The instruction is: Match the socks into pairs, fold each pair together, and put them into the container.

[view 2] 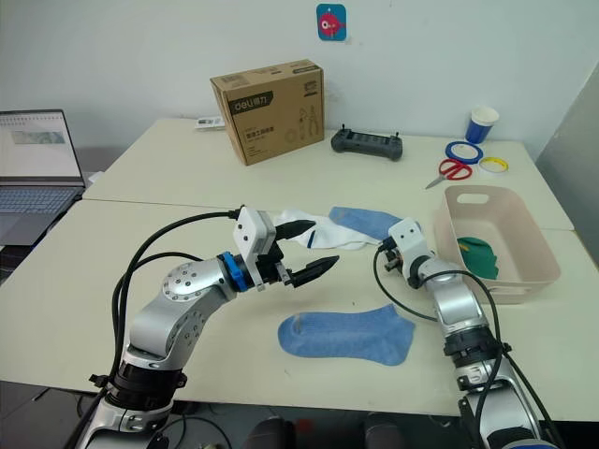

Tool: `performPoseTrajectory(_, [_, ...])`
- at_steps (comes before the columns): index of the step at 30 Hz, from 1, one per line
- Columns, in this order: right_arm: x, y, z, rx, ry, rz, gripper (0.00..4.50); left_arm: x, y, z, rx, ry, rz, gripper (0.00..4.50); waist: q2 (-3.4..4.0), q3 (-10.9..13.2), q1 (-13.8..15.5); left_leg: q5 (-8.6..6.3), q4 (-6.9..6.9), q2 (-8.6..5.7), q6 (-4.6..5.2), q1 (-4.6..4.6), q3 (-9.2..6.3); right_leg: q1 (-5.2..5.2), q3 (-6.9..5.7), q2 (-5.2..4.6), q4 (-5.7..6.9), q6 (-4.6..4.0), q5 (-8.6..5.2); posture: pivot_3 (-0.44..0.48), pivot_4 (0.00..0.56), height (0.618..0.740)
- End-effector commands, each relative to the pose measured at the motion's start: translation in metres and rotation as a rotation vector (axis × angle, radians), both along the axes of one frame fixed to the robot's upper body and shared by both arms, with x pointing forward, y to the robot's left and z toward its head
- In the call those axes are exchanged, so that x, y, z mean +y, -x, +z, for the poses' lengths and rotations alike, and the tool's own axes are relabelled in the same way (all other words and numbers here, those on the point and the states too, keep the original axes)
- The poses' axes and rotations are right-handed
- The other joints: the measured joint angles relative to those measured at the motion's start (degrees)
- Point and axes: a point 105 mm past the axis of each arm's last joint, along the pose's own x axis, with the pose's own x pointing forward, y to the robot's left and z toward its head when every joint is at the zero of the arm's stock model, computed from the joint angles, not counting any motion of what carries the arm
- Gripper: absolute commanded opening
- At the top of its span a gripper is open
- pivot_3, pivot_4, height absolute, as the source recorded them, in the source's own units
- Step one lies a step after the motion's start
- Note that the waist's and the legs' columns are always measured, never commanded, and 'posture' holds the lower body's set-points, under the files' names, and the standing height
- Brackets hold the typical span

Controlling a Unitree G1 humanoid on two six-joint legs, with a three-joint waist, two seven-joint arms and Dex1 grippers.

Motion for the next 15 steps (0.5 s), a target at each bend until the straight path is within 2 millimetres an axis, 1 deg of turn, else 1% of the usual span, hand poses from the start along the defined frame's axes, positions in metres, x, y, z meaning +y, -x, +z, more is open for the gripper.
performPoseTrajectory(1, [-0.016, 0.001, -0.005, 0.033, -0.006, -0.061, 0.22, 0.002, 0.003, 0.013, -0.044, 0.021, 0.000, 4.50, 0.00, 0.0, 0.0, 0.00, 0.00, 0.00, 0.00, 0.00, 0.00, 0.00, 0.00, 0.00, 0.00, 0.00, 0.00, 0.000, 0.150, 0.740])
performPoseTrajectory(2, [-0.016, 0.000, -0.005, 0.034, -0.012, -0.065, 0.01, 0.002, 0.003, 0.013, -0.043, 0.021, 0.002, 4.50, 0.00, 0.0, 0.1, 0.00, 0.00, 0.00, 0.00, 0.00, 0.00, 0.00, 0.00, 0.00, 0.00, 0.00, 0.00, 0.000, 0.150, 0.740])
performPoseTrajectory(6, [-0.019, -0.001, -0.003, 0.025, -0.017, -0.075, 0.01, 0.000, 0.003, 0.014, -0.040, 0.027, 0.003, 4.50, 0.00, 0.0, 0.1, 0.00, -0.01, 0.00, 0.00, 0.00, -0.01, 0.00, -0.01, 0.00, -0.01, 0.01, -0.01, 0.000, 0.150, 0.740])
performPoseTrajectory(11, [-0.017, -0.003, 0.004, 0.005, -0.038, -0.071, 0.01, 0.000, 0.003, 0.014, -0.039, 0.026, 0.006, 4.50, 0.00, 0.0, 0.1, 0.00, -0.01, 0.00, 0.00, 0.00, 0.00, -0.01, 0.00, 0.00, -0.01, 0.01, -0.01, 0.000, 0.150, 0.740])
performPoseTrajectory(13, [-0.012, 0.000, 0.010, -0.003, -0.063, -0.043, 0.01, 0.001, 0.003, 0.014, -0.039, 0.024, 0.007, 4.50, 0.00, 0.0, 0.1, 0.00, -0.01, 0.00, 0.00, 0.00, 0.00, -0.01, 0.00, 0.00, -0.01, 0.01, -0.01, 0.000, 0.150, 0.740])
performPoseTrajectory(15, [-0.009, 0.009, 0.018, -0.003, -0.092, 0.000, 0.01, 0.003, 0.004, 0.013, -0.039, 0.018, 0.008, 4.50, 0.01, 0.0, 0.1, 0.00, -0.02, 0.00, 0.00, -0.02, -0.01, -0.02, -0.01, 0.00, -0.02, 0.01, -0.01, 0.000, 0.150, 0.740])
